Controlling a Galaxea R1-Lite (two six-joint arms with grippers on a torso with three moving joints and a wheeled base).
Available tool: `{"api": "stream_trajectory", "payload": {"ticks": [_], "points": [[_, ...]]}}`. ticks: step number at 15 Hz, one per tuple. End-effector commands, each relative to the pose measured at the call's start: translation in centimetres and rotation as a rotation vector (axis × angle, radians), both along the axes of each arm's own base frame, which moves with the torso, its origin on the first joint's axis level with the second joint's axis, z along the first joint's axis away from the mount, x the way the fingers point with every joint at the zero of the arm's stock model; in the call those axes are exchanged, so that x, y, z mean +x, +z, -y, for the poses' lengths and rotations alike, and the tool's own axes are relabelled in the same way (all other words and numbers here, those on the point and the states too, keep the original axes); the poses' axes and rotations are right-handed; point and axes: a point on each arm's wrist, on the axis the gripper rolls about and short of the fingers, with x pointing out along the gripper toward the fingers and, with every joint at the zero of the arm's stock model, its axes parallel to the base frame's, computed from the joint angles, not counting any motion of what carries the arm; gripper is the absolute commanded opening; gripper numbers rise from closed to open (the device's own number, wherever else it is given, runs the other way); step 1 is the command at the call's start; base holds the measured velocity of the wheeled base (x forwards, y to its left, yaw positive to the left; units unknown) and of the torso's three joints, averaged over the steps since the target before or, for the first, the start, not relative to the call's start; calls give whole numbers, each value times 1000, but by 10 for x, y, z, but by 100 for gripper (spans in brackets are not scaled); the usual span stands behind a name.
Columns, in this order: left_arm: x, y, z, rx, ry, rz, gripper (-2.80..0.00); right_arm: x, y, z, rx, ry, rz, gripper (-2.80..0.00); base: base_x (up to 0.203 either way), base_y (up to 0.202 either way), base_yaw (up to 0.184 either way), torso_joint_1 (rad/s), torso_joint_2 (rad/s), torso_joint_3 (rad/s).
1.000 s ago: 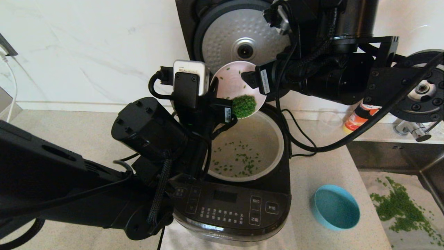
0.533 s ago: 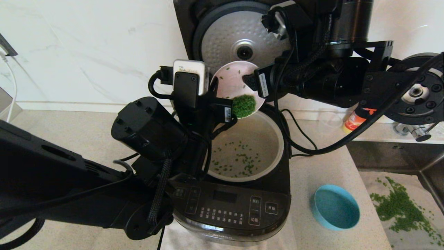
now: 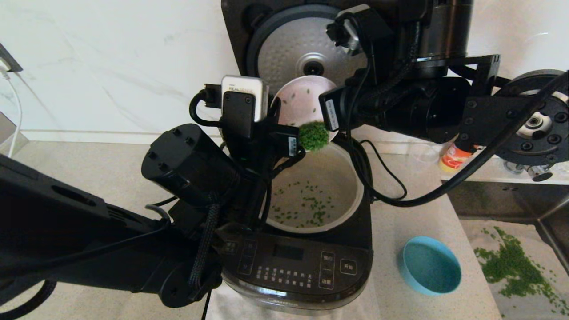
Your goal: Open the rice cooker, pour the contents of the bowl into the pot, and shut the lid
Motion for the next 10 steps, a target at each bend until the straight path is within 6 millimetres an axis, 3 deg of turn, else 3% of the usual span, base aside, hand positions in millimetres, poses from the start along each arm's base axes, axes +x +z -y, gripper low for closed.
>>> {"api": "stream_trajectory", "payload": {"ticks": [1,10], "points": [[0,0,0,-4,6,3,-280,-5,4,2,8,4,10,-280,0,0,0,0,0,0],[7,-12,6,15,6,-20,-280,-15,-9,3,-15,24,-21,-280,0,0,0,0,0,0]]}}
